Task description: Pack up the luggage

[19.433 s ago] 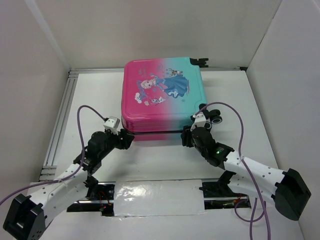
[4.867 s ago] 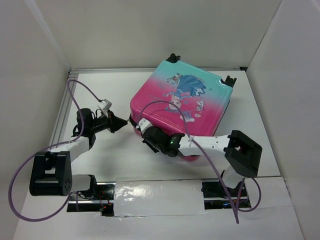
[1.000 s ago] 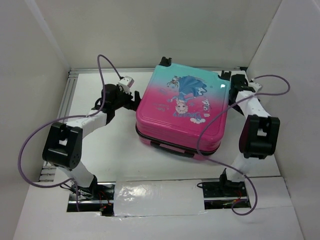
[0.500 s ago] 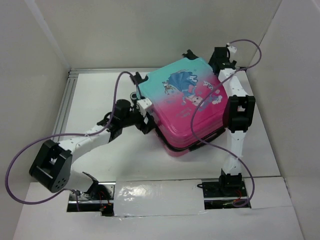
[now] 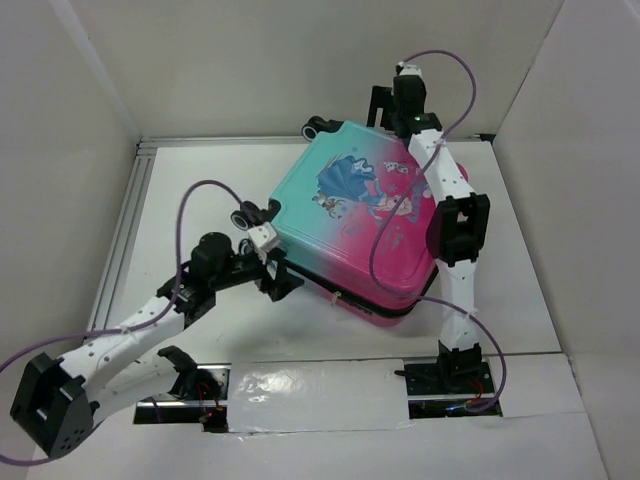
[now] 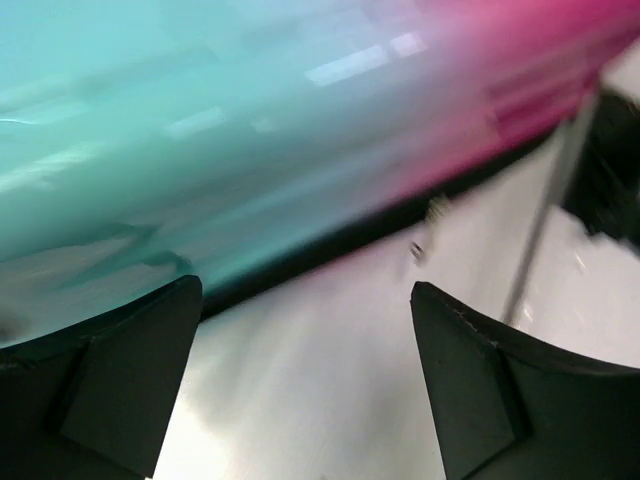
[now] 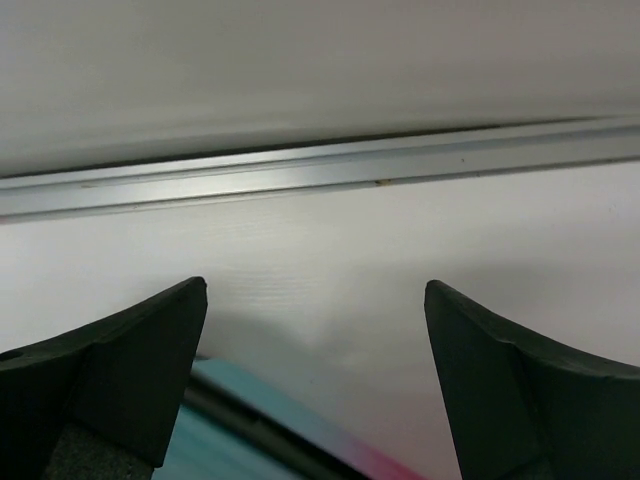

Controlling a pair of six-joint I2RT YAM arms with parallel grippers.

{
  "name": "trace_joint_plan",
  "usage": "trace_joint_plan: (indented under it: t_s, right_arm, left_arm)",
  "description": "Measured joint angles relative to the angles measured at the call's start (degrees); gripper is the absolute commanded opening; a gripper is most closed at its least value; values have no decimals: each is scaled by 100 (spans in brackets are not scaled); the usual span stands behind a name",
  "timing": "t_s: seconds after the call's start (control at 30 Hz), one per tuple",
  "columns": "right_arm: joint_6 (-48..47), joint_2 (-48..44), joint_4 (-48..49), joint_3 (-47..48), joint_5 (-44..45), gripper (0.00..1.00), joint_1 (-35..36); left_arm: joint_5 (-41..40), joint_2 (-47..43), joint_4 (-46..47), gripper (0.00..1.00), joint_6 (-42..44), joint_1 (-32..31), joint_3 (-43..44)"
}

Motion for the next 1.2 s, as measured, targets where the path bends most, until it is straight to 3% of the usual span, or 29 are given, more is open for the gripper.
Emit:
trace_joint_plan:
  t_s: [0.17,0.3,0.4,0.53,0.67,0.87,1.2]
  right_arm:
    - [-345,-1069,-411,-101,-914,99,61]
    - [-380,-2758,-326,-651,-1172,99,426]
    - [-208,-4072,-289,-1572,-933,99,540]
    - [238,-5512,-387,-3200,-229,90,348]
    - [828,-6196,-789,-4664,203,87,-50]
    - [1836,-6367,-1663,-6083,684,91,-634]
    - [2723,-7335,-2232,-6314,1447,98,-1231]
  left_arm:
    - [-730,-758,133,100,-426,706,260]
    - [-1471,-533,-90,100,-695,1434,1567]
    - [-1790,120,-304,100,-866,1976,2876]
    - [-2002,1222,-592,100,-1034,2498,4197]
    - [-1718,2535,-990,100,-1268,2850,5224]
    - [-979,3742,-1156,98,-1580,3423,5060]
    - [-579,4800,-1493,96,-1362,3064,5261]
